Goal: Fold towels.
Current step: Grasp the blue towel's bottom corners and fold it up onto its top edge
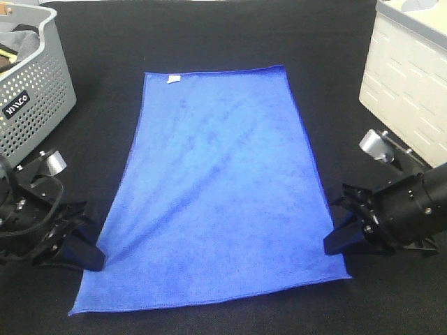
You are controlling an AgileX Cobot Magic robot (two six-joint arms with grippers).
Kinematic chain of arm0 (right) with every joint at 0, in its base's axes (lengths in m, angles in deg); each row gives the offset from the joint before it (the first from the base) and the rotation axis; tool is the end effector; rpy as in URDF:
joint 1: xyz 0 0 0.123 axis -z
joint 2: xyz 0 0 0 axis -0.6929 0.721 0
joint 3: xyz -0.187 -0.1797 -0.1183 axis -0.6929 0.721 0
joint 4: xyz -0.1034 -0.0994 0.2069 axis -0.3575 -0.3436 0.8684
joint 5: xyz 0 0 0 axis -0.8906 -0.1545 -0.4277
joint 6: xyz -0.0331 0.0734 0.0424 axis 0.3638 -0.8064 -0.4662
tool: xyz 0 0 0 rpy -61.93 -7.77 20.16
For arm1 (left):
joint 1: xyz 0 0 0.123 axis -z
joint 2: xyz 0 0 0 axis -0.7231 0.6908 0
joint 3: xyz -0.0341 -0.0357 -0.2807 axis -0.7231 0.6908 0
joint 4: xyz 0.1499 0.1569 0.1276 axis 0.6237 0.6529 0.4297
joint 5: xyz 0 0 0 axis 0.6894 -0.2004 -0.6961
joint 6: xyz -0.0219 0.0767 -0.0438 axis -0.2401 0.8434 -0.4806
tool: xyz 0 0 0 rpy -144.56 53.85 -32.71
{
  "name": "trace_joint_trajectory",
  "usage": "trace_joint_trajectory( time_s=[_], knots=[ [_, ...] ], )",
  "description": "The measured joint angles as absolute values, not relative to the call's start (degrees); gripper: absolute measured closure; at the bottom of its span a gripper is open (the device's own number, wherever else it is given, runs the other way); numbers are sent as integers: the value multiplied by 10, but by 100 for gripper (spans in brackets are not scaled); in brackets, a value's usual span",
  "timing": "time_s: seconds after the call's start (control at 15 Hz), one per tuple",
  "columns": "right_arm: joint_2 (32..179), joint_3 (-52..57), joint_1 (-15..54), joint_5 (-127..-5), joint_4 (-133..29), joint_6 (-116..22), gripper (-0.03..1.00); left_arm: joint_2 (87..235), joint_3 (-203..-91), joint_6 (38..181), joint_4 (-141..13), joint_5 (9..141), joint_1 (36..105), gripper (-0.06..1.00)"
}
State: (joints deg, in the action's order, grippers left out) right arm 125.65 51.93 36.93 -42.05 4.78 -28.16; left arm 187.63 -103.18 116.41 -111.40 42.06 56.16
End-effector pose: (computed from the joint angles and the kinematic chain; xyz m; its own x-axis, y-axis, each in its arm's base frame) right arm 0.2224 0.0721 0.1260 -0.9799 0.1599 -0.1189 0.0721 0.8406 0.5368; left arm 0.2372 -0.0896 0.1149 -0.9974 -0.0417 -0.0589 -0.0029 0.8386 -0.5447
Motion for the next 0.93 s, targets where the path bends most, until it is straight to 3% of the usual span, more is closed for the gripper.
trace_joint_trajectory(
  time_s=[0.27,0.6,0.93],
  knots=[
    [1212,547,369,-411,-11,-343,97,1833,-1016,1128,-1071,393,562,94],
    [1167,633,369,-381,-19,-356,97,1754,-904,1124,-1068,385,562,94],
    [1158,589,368,-380,-28,-353,97,1739,-915,1108,-1074,426,562,94]
  ],
)
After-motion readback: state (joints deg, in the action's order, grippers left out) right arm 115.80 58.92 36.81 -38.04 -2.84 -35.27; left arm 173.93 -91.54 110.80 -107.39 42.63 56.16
